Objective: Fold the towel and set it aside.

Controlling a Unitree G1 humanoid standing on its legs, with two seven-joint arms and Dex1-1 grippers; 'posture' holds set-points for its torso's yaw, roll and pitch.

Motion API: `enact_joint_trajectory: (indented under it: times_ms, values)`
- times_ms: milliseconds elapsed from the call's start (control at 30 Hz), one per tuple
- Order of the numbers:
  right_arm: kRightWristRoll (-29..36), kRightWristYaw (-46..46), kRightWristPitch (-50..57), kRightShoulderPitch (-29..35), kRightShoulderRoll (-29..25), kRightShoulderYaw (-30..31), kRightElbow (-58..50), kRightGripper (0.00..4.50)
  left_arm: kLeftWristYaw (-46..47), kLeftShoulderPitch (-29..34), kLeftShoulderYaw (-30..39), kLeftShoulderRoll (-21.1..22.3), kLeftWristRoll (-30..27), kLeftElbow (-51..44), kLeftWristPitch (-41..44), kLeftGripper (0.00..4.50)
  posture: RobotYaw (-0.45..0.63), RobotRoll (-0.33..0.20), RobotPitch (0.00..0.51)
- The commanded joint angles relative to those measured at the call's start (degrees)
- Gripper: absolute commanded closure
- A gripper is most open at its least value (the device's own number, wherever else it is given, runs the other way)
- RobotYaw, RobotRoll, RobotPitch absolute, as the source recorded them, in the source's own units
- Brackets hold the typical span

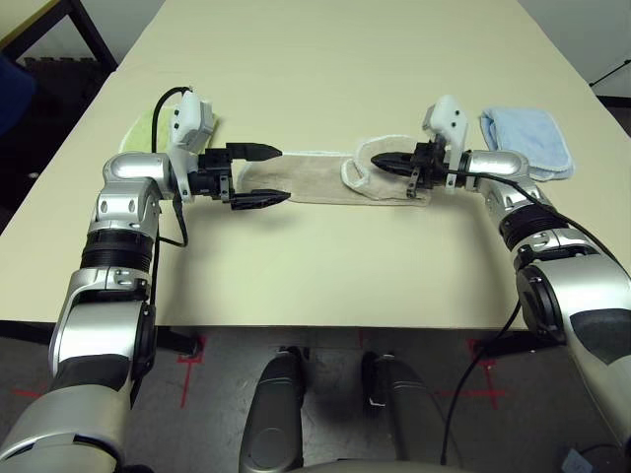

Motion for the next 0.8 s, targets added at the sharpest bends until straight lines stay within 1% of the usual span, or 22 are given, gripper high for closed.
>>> enact_joint_trajectory:
  times_ms: [33,200,333,467,667,733,800]
  values:
    - [-1.08,-2.5,0.95,2.34,1.51,0.05,1.44,4.46,-0.36,1.18,-0.35,0.92,-0.68,-2.3,1.27,0.0,0.17,0.0,0.202]
    - [0.32,-3.87,0.67,3.99,4.68,-1.49,0.92,4.46,0.21,2.02,-0.54,0.84,-0.89,-3.62,2.03,0.0,0.17,0.0,0.201]
    - [0.05,-3.11,0.2,4.62,5.15,-1.43,0.35,4.46,0.45,1.96,-0.73,0.61,-0.88,-3.64,2.17,0.0,0.16,0.0,0.197]
    - [1.18,-3.0,-0.12,4.09,3.73,-2.81,-0.26,4.46,0.53,1.68,-0.9,0.39,-0.87,-3.27,2.01,0.0,0.15,0.0,0.196]
    - [7.28,1.35,1.59,0.77,0.01,-8.74,-1.94,4.46,0.47,1.29,-0.89,0.05,-0.9,-2.41,1.39,0.0,0.13,0.0,0.197]
    - [7.73,0.22,1.96,0.05,-0.79,-9.67,-1.86,4.46,0.56,1.14,-0.89,-0.12,-0.81,-1.95,1.09,0.0,0.13,0.0,0.198]
    - [7.49,-2.79,2.47,-0.51,-0.98,-10.22,-1.33,4.46,0.93,0.97,-0.81,-0.41,-0.72,-1.5,0.87,0.0,0.13,0.0,0.202]
